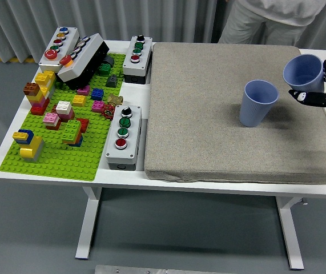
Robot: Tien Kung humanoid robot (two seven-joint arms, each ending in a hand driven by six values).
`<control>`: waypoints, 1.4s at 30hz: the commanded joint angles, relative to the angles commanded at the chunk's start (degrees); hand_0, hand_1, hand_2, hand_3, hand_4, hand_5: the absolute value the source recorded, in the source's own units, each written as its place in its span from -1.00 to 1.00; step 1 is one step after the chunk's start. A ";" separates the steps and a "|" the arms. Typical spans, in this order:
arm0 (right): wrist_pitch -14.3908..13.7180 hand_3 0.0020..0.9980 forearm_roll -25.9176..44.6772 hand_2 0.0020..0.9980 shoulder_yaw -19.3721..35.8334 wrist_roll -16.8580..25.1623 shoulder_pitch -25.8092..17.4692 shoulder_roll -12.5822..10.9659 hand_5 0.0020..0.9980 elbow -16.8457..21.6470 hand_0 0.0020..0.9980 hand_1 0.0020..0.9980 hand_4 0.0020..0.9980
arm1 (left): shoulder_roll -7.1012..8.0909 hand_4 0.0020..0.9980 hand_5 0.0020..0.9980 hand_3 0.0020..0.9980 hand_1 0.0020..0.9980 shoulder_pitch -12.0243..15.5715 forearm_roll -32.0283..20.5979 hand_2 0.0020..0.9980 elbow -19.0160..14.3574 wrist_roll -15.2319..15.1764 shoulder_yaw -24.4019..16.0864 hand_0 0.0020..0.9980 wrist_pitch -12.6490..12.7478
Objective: Pick cup pour cup place
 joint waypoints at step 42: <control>-3.02 0.24 -16.83 0.06 -2.58 -4.31 -0.44 0.21 -0.77 5.06 0.47 0.26 0.58 | 0.08 0.29 0.77 0.62 0.69 0.00 0.14 0.85 -0.05 0.10 -0.21 0.76 0.08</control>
